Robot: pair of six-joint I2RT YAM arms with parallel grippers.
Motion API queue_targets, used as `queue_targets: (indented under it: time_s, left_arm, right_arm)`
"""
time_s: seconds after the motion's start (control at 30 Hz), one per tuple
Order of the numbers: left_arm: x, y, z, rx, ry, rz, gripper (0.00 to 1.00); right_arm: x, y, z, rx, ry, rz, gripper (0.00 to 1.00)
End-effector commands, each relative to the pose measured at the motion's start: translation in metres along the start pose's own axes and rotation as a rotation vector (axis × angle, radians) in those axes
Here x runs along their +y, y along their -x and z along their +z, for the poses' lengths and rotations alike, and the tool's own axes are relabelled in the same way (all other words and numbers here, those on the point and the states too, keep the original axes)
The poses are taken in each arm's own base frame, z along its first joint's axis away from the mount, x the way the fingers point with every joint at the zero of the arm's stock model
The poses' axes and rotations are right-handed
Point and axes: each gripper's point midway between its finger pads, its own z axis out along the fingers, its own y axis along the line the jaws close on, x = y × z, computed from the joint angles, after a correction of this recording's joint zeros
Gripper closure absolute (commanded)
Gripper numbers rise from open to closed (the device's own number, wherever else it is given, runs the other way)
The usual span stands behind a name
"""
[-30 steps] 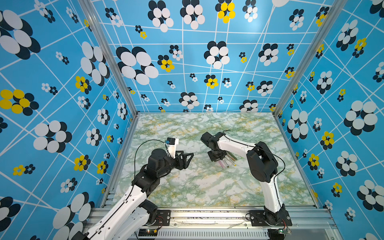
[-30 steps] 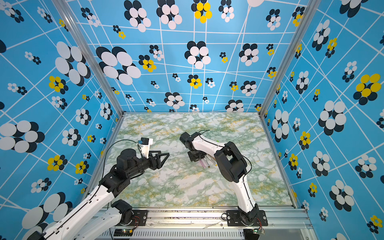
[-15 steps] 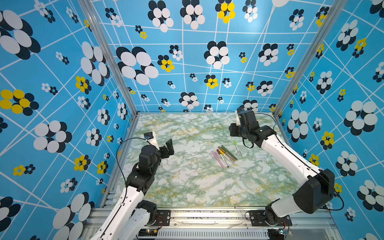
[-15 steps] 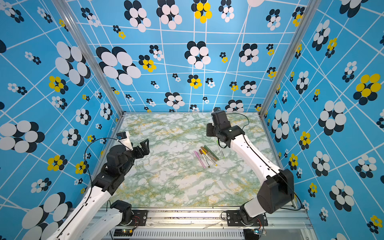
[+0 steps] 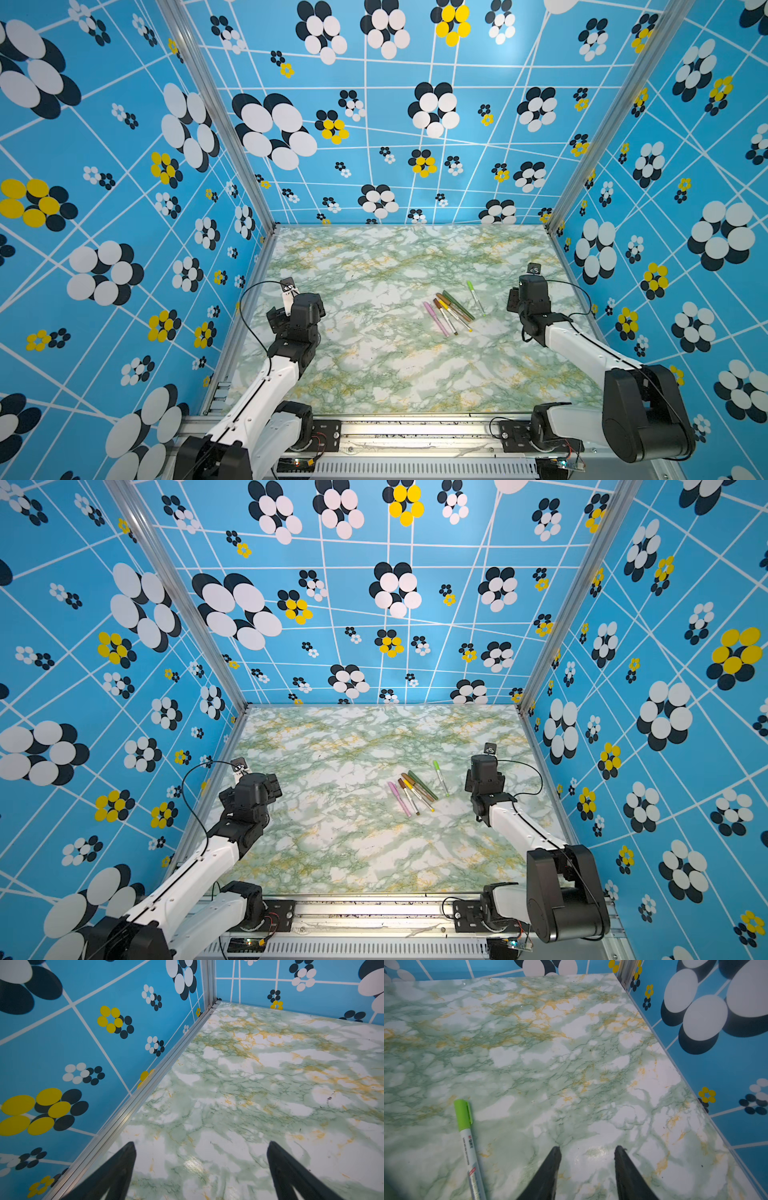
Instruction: Insert the pens into the pen caps
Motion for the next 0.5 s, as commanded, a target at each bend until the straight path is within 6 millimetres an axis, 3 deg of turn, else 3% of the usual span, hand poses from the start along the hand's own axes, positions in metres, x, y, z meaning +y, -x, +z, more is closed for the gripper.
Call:
queue_targets:
  time_s: [0.0,0.13,0.3,0.4,0.47]
  left_arm:
    - [-0.003,0.010,0.009,-0.076,-0.023,-0.004,0.01]
    - [-0.013,-0.004,0.023,-0.069,-0.087,-0.042,0.01]
    - [-0.042,-0.012,0.039,-0.066,-0.234,-0.013,0.01]
    - [-0.061,-0.010,0.043,-0.067,-0.310,0.062,0.00]
    - [-0.069,-0.007,0.047,-0.076,-0.339,0.102,0.01]
  right_arm:
    - [0.002,0.024,0.003,-0.153,-0.008,0.020,0.53]
    - [0.007,0.011,0.012,-0.215,0.009,0.029,0.53]
    - [0.017,-0.005,0.019,-0.298,0.064,0.028,0.52]
    - [0.016,-0.006,0.022,-0.253,0.050,0.034,0.51]
    - [0.002,-0.005,0.027,-0.266,0.018,0.063,0.49]
